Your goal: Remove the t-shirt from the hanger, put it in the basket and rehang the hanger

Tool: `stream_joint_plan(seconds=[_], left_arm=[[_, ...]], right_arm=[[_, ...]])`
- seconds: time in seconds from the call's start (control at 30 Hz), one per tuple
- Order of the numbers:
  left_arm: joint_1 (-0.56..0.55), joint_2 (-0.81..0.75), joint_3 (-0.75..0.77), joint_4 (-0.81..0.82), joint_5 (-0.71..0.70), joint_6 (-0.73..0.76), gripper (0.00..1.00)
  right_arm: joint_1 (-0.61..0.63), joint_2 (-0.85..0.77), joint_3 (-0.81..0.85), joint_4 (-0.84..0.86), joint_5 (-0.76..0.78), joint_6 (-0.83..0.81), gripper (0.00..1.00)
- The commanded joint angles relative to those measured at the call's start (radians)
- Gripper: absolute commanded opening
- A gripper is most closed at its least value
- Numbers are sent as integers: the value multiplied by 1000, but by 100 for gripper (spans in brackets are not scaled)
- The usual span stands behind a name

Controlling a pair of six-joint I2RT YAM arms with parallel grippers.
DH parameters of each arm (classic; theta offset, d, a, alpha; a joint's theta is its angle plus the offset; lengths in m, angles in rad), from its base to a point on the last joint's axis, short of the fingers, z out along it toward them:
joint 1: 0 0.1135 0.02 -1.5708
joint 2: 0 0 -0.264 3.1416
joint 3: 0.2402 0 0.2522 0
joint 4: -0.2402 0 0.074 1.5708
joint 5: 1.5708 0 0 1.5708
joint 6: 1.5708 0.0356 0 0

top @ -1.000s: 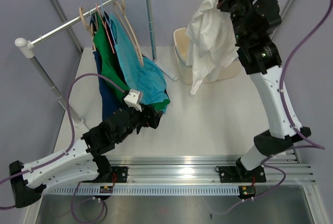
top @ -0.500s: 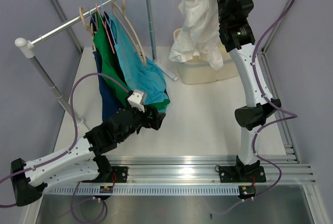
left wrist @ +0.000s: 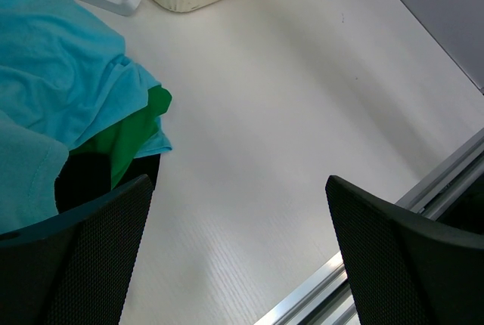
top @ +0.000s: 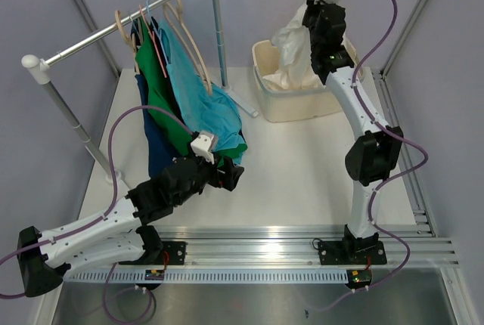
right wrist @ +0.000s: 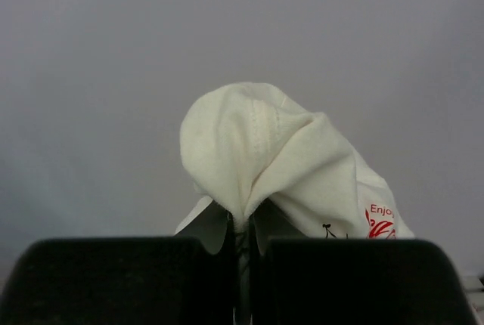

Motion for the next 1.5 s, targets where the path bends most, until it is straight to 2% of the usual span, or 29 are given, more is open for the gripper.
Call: stream_joint_plan(seconds=[0.0,0.23,0.43,0.53,0.6,0.73,0.8,0.97,1.1,1.13,1.17,1.23,1.33,1.37,1.47], left_arm=[[-3,-2,18,61,10,-7,99],[-3,-16,14,61,3,-1,99],[-3,-25,9,59,-11,2,99],[-3,-25,9,61,-11,0,99],[-3,-19,12,61,-5,0,99],[-3,-15,14,59,-8,7,99],[-3,-19,14,56,-13,8,99],[-3,-19,14,58,-10,8,99],[-3,-15,15,56,-8,11,99],[-3,-12,15,56,-10,13,99],[-3,-10,15,56,-11,14,99],[-3,-10,17,55,-14,17,99],[-3,-8,17,55,-17,22,99],[-3,-7,17,55,-25,25,99],[-3,7,23,56,-17,43,99]], right_arm=[[-35,-2,-121,125,-1,-9,0],[-57,55,-194,41,-35,109,2],[-55,80,-267,-13,42,236,5],[-57,106,-277,-108,48,329,6],[-57,121,-276,-210,80,375,14],[-63,158,-241,-398,140,521,22],[-75,194,-193,-505,123,558,27],[-87,250,-130,-596,33,580,31],[-92,256,-75,-659,-3,592,52],[-92,250,-64,-671,-7,589,70],[-93,229,-61,-679,-18,587,75],[-93,183,-40,-708,-30,571,84],[-92,98,-14,-763,-58,560,91],[-92,71,-21,-771,-88,564,99],[-92,-47,-96,-778,-147,597,100]])
